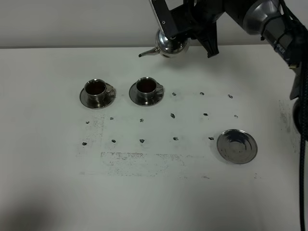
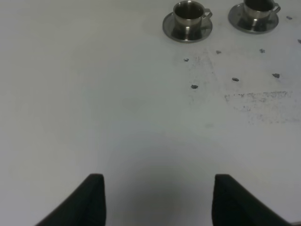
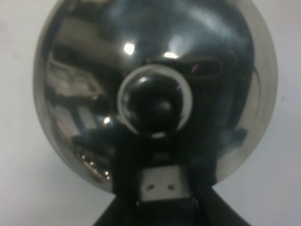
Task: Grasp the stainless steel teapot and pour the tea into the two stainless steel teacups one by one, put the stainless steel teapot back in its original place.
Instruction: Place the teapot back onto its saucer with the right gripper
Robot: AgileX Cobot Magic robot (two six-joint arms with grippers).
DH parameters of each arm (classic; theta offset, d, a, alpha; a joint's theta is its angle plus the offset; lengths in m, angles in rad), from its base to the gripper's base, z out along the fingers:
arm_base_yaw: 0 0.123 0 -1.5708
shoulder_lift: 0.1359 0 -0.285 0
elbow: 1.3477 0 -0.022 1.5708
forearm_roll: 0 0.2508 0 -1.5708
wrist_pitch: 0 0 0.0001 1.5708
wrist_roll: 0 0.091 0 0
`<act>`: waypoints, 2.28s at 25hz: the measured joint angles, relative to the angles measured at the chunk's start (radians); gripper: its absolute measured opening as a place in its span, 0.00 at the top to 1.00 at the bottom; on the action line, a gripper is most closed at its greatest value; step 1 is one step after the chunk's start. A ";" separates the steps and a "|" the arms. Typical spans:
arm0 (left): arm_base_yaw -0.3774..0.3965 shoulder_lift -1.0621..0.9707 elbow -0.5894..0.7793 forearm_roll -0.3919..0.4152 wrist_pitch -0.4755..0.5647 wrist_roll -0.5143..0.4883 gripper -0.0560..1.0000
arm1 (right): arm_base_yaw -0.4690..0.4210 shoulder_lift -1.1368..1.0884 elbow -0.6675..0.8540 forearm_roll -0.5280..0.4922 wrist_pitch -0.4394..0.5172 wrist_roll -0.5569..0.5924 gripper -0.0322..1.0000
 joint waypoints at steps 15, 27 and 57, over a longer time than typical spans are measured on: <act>0.000 0.000 0.000 0.000 0.000 0.000 0.48 | 0.008 -0.314 0.631 0.247 -0.096 0.993 0.76; 0.000 0.000 0.000 0.000 0.000 0.000 0.48 | 0.093 -0.305 0.775 0.284 -0.159 1.348 0.76; 0.000 0.000 0.000 0.000 0.000 -0.001 0.48 | -0.081 -0.818 1.302 0.224 -0.245 1.516 0.76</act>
